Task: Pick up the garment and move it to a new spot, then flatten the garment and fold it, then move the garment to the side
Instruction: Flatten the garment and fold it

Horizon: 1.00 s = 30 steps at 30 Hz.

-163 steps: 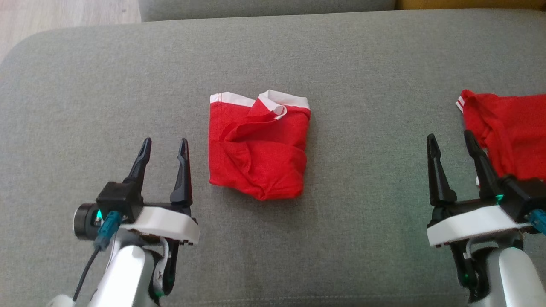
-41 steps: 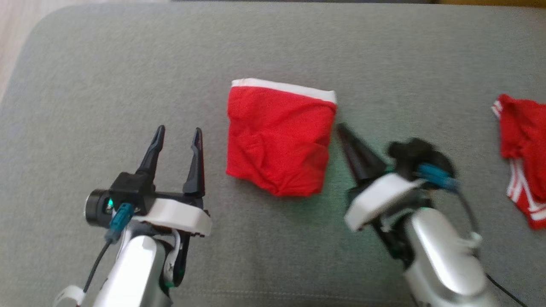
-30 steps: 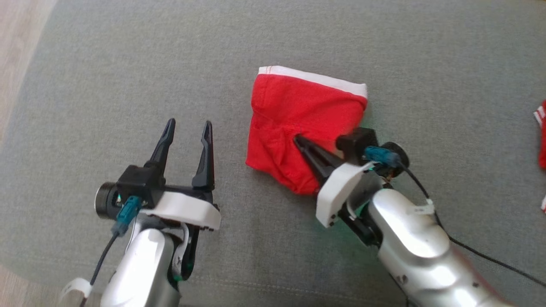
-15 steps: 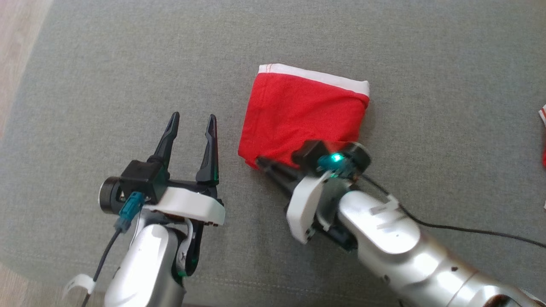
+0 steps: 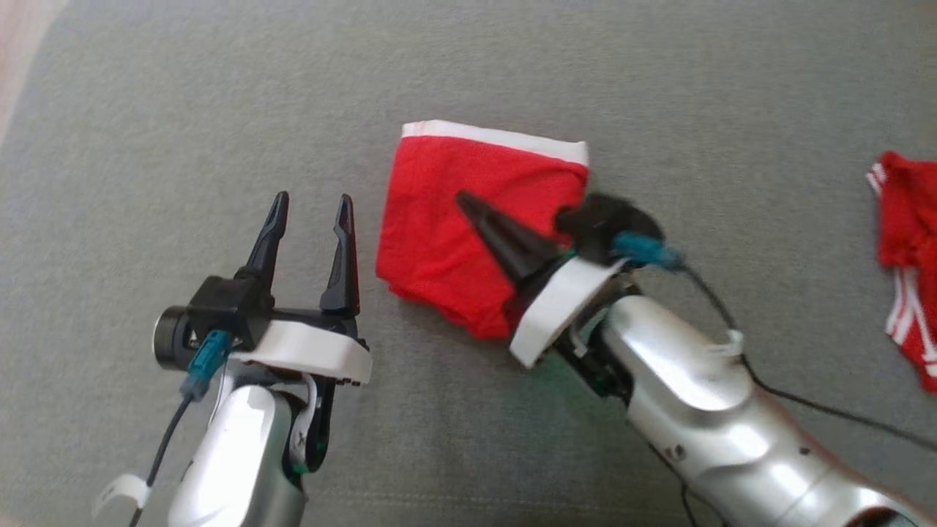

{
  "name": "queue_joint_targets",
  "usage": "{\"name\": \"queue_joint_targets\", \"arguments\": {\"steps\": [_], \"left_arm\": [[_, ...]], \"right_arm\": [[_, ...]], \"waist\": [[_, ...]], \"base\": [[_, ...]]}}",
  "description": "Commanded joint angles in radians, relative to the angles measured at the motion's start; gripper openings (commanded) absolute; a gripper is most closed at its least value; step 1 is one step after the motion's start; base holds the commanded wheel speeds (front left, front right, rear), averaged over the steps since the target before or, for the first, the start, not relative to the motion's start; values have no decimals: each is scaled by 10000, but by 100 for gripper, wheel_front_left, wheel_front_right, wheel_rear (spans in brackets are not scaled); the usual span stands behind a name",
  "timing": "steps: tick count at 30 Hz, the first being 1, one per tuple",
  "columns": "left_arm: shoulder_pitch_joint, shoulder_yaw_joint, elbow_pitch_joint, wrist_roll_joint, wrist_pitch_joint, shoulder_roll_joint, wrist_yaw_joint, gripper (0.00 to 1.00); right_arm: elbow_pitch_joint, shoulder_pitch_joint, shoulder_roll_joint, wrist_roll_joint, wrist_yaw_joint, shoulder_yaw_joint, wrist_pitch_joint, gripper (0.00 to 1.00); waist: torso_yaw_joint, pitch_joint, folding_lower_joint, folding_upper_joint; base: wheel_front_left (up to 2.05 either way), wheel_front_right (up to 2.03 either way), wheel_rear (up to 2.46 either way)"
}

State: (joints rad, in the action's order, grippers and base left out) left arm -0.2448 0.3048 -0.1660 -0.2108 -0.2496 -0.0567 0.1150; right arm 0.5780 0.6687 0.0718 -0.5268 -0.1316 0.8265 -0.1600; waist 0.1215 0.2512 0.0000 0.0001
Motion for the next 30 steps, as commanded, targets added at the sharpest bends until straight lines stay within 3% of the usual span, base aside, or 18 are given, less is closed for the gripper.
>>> {"name": "queue_joint_targets", "arguments": {"steps": [1, 2, 3, 8, 17, 22, 30], "left_arm": [[-54, -413, 347, 121, -122, -131, 29, 100], [-31, -446, 342, 132, -122, -153, 24, 100], [-14, -464, 338, 140, -122, -170, 5, 100], [70, -540, 292, 194, -122, -274, -51, 100], [376, -675, 243, 180, -122, -482, -59, 100], [630, -606, 306, 287, -97, -673, -37, 100], [1364, -630, 592, 205, 42, -823, 125, 100]], "right_arm": [[-477, -348, -161, -20, 9, -279, -138, 30], [-628, -459, -40, 126, 9, -583, -139, 58], [-803, -592, 68, 258, 9, -945, -169, 100], [-1686, -1493, 510, 1645, 9, -3164, -258, 100], [-4320, -4054, 264, 3750, 9, -6769, 555, 100], [-5600, -5381, 74, 4123, 9, -7792, 1203, 100], [-6631, -6638, -104, 4210, 9, -8189, 1861, 100]], "waist": [[-212, -116, 0, -1], [-294, -149, 0, -1], [-365, -184, 0, -1], [-692, -367, 0, -1], [-1107, -888, 0, -1], [-1206, -1229, 0, -1], [-1182, -1727, 0, -1]], "base": [[0, 0, 0], [0, 0, 0], [0, 0, 0], [0, 0, 0], [0, 0, 0], [0, 0, 0], [0, 0, 0]]}}
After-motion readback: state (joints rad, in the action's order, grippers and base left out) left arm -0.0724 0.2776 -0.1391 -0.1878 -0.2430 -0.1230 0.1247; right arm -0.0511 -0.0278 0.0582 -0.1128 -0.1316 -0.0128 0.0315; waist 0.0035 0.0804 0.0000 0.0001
